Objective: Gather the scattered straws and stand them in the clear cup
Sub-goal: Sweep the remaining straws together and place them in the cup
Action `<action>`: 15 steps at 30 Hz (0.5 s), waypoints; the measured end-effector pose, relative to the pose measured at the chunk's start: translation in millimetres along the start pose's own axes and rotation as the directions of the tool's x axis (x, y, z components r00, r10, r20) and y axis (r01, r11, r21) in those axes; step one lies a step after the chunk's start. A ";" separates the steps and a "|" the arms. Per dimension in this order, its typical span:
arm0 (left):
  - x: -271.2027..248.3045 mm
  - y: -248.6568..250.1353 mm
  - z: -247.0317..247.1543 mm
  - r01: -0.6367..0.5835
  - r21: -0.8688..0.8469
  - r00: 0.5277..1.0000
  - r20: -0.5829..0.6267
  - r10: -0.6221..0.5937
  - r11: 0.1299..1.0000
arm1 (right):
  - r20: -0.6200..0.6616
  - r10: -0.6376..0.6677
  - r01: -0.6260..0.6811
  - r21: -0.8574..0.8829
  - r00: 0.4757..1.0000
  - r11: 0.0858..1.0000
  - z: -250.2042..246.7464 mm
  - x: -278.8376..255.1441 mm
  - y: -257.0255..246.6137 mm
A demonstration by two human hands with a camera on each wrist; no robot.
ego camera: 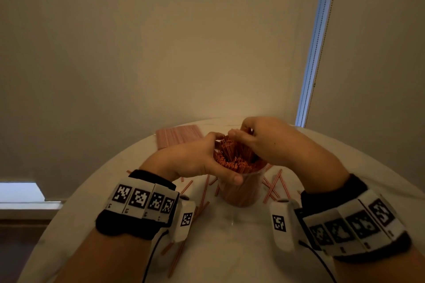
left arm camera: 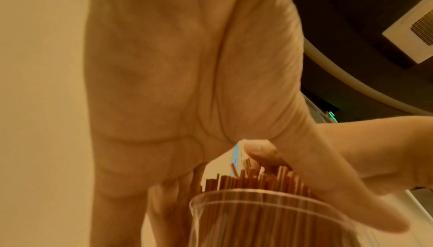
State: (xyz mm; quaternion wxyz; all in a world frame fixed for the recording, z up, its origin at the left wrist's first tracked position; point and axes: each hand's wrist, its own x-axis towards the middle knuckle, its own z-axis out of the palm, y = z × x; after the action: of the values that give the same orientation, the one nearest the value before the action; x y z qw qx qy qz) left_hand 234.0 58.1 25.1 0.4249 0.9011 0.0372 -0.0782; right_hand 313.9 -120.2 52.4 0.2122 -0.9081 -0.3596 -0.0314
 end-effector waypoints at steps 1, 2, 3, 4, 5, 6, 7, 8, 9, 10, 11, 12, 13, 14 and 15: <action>0.3 0.2 0.0 -0.001 -0.001 1.000 -0.006 0.001 1.000 | -0.075 -0.020 0.020 0.009 0.997 1.000 -0.2 1.8 -0.4; 0.4 0.2 0.0 0.000 0.001 1.000 -0.014 0.001 1.000 | -0.163 -0.039 0.039 -0.001 0.986 0.999 -0.9 3.5 -0.2; 0.5 -0.1 -0.1 -0.002 0.003 1.000 -0.019 0.002 1.000 | -0.229 -0.053 0.049 -0.022 0.972 0.999 -0.7 5.3 -0.2; 0.7 -0.5 -0.5 -0.004 0.003 1.000 -0.018 0.004 1.000 | -0.254 -0.055 0.045 -0.044 0.966 0.998 0.3 6.2 0.3; 0.8 -1.3 -0.6 -0.006 0.003 1.000 -0.017 0.006 1.000 | -0.223 -0.044 0.028 -0.074 0.974 0.997 2.9 6.8 0.7; 0.7 -2.0 -0.6 -0.007 0.008 1.000 -0.019 0.007 1.000 | -0.148 -0.025 0.009 -0.113 0.989 0.994 7.5 7.0 1.4; 0.3 -2.6 -0.7 -0.008 0.016 1.000 -0.024 0.009 1.000 | -0.055 -0.003 -0.005 -0.149 0.998 0.989 12.8 7.1 2.3; -0.1 -3.2 -1.0 -0.009 0.022 1.000 -0.029 0.009 1.000 | 0.011 0.014 -0.012 -0.171 1.000 0.985 17.2 7.6 3.1; -0.2 -3.4 -1.2 -0.007 0.022 1.000 -0.029 0.008 1.000 | 0.021 0.023 -0.019 -0.168 1.000 0.986 18.6 8.2 3.9; -0.3 -3.8 -1.7 -0.008 0.015 1.000 -0.028 0.008 1.000 | -0.012 0.028 -0.029 -0.146 1.000 0.989 17.2 8.9 4.2; -0.8 -5.2 -2.8 -0.012 0.006 0.999 -0.030 0.012 1.000 | -0.075 0.018 -0.027 -0.115 0.997 0.993 15.1 9.7 3.3; 0.0 -4.0 -2.7 -0.016 0.008 0.999 -0.029 0.017 1.000 | -0.137 0.002 -0.013 -0.086 0.991 0.996 12.4 8.1 4.0; 0.4 -2.4 -2.7 -0.018 0.018 0.999 -0.032 0.019 1.000 | -0.155 -0.027 0.018 -0.059 0.987 0.998 10.4 7.0 4.4; 0.6 -1.6 -2.8 -0.018 0.031 0.999 -0.035 0.019 0.999 | -0.113 -0.056 0.053 -0.025 0.992 0.998 9.2 5.7 3.6; 0.6 -1.4 -2.6 -0.018 0.039 0.999 -0.034 0.019 0.999 | -0.026 -0.084 0.084 0.016 0.996 0.996 9.2 4.1 0.9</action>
State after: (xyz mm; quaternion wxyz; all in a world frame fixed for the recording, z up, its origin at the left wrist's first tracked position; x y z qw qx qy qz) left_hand 234.7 61.0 25.6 0.4076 0.9106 0.0346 -0.0596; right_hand 316.6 -114.5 44.6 0.2229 -0.8899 -0.3950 -0.0485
